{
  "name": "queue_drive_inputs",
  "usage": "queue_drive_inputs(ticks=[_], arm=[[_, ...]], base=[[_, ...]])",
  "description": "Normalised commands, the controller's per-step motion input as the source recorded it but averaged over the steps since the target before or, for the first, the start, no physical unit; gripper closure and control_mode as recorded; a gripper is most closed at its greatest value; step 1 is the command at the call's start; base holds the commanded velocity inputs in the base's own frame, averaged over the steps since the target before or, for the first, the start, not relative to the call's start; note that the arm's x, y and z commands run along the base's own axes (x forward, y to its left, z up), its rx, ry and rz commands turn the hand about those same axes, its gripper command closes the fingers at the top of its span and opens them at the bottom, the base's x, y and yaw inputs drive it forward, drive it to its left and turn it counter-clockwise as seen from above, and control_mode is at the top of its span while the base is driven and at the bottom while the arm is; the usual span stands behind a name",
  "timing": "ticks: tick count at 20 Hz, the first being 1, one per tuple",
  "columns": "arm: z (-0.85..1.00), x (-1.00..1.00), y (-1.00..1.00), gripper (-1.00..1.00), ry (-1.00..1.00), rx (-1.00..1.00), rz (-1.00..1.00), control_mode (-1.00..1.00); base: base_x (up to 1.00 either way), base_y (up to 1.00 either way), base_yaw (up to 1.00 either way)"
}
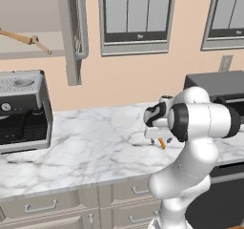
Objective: Organize the utensils by type. Pick up the wooden spoons from the counter and place them in the open cabinet. Then pick up the metallic utensils from the counter and place them in the open drawer.
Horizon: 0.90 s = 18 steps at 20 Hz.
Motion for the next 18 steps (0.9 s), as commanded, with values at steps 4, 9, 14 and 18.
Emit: queue_drive_inputs(ticks=[4, 9, 14, 18], arm=[[-0.13, 0.0, 0.0, 1.0, 0.0, 0.0, 0.0, -1.0], [0.0, 0.0, 0.0, 1.0, 0.0, 0.0, 0.0, -1.0], [0.0, 0.0, 0.0, 1.0, 0.01, 0.0, 0.0, -1.0], [0.0, 0.0, 0.03, 1.0, 0.08, 0.0, 0.0, -1.0]], base=[[0.0, 0.0, 0.0], [0.0, 0.0, 0.0], [0.0, 0.0, 0.0], [0.0, 0.0, 0.0]])
